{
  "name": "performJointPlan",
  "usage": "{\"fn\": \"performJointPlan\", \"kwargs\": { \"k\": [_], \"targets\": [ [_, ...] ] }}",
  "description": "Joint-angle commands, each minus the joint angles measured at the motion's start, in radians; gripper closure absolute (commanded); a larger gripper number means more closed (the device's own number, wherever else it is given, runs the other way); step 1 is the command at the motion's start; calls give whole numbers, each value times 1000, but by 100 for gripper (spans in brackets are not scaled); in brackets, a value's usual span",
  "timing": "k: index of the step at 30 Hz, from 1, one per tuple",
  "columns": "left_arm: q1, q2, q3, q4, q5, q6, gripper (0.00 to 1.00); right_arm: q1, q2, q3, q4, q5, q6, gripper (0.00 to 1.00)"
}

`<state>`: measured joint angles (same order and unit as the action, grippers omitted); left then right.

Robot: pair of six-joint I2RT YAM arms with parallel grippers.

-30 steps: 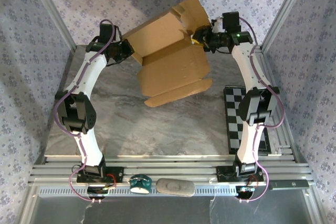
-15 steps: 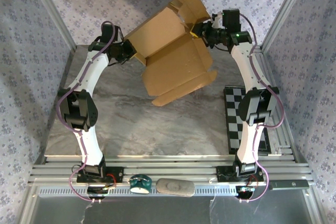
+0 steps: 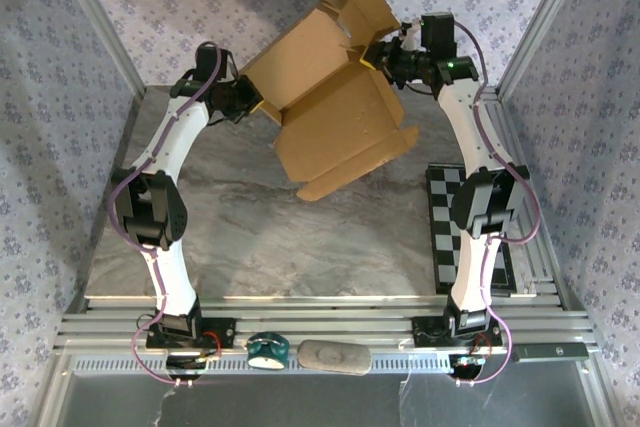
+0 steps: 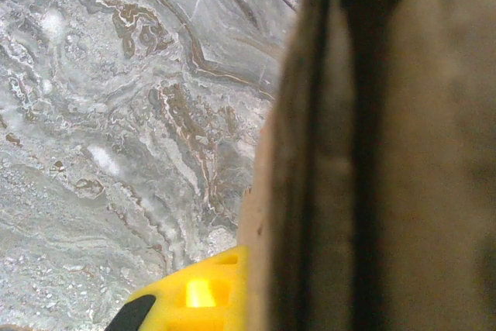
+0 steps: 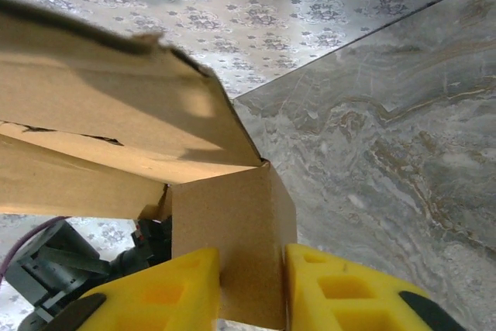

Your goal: Fold the paper box

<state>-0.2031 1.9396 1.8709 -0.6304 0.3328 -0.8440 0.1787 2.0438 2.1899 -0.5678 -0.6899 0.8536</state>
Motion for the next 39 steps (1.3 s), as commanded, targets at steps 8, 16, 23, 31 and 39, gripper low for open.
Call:
{"fn": "performJointPlan", "kwargs": {
  "k": [8, 16, 23, 31, 39],
  "targets": [
    [-16, 6, 63, 39, 71, -47, 100, 28, 38, 104, -145, 98, -78, 100],
    [-16, 9, 70, 17, 53, -35, 100, 27, 37, 169, -228, 150, -155, 80],
    [-1, 17, 142, -87, -1, 58, 100, -6, -84, 163, -269, 285, -361, 55],
    [7, 28, 209, -204, -57, 145, 100, -95, -310, -72, 76, 228, -714, 52],
    [5, 30, 233, -259, -93, 215, 100, -109, -263, -85, 168, 114, -1147, 32]
  ]
}}
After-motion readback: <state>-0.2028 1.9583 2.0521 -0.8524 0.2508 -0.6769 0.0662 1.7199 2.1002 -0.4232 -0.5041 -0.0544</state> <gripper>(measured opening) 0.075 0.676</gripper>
